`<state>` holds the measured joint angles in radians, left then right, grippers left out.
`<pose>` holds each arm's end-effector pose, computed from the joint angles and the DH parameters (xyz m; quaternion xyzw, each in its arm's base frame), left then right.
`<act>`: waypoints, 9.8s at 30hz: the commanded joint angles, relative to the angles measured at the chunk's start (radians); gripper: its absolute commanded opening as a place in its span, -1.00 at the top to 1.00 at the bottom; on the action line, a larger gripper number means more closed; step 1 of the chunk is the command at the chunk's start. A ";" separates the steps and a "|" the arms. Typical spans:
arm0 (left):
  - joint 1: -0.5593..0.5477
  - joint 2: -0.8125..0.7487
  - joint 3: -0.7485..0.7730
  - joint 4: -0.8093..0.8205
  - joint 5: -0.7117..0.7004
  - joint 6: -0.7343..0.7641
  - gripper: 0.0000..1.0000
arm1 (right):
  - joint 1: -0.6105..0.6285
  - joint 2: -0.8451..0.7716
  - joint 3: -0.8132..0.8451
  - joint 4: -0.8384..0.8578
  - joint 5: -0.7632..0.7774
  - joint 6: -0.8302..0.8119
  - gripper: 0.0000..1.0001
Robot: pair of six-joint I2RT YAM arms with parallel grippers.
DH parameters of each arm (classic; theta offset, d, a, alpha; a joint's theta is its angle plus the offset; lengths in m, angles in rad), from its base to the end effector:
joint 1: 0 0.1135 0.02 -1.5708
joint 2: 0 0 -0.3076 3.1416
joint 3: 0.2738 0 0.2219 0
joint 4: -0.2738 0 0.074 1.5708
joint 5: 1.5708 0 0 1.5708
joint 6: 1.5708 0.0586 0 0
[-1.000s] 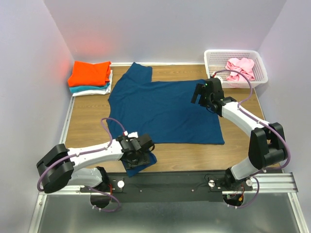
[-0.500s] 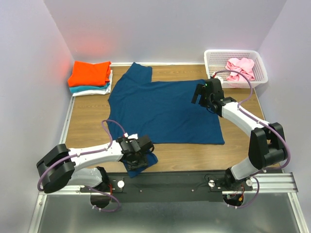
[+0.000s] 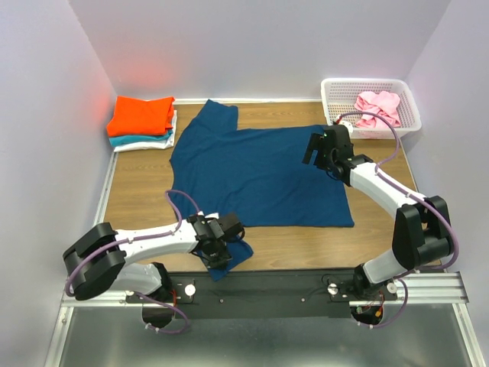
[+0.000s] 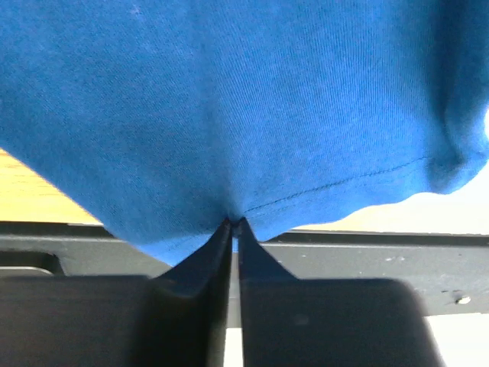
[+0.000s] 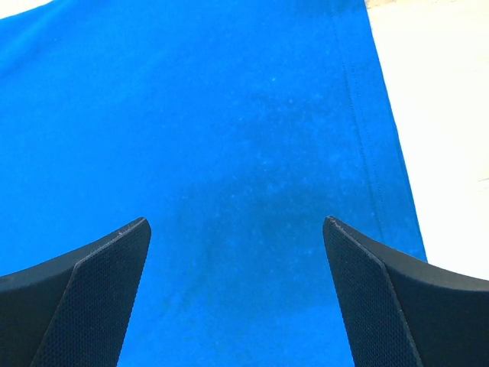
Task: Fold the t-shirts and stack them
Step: Fold the tshirt
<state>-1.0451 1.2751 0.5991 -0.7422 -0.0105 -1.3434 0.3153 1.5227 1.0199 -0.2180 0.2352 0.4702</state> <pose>0.0782 -0.1335 0.1898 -0.1486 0.9859 -0.0690 0.0329 0.3082 0.0862 0.2839 0.1182 0.8983 0.0580 0.4192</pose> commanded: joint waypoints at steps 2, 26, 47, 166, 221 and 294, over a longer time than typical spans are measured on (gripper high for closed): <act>-0.009 0.073 -0.045 0.038 -0.017 -0.037 1.00 | 0.001 -0.024 -0.015 0.002 0.039 -0.002 -1.00; -0.023 -0.170 0.102 -0.108 -0.356 -0.097 1.00 | 0.002 -0.413 -0.311 -0.133 0.191 0.343 -1.00; -0.021 -0.362 0.071 -0.019 -0.480 -0.025 1.00 | -0.001 -0.490 -0.526 -0.327 0.104 0.485 -0.74; 0.700 0.413 0.633 0.580 -0.283 0.891 -0.97 | -0.082 0.278 0.292 -0.251 0.182 0.145 -1.00; 0.763 0.178 0.009 0.669 -0.078 0.566 -0.97 | -0.051 0.258 -0.044 -0.070 -0.132 0.105 -1.00; 0.609 0.521 0.493 0.751 -0.020 0.713 -0.97 | -0.048 -0.188 -0.268 -0.076 -0.103 0.074 -1.00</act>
<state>-0.4274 1.7756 1.0466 0.0227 0.0246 -0.6819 0.2665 1.3514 0.7326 -0.2821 0.0948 0.5560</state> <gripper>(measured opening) 0.983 0.998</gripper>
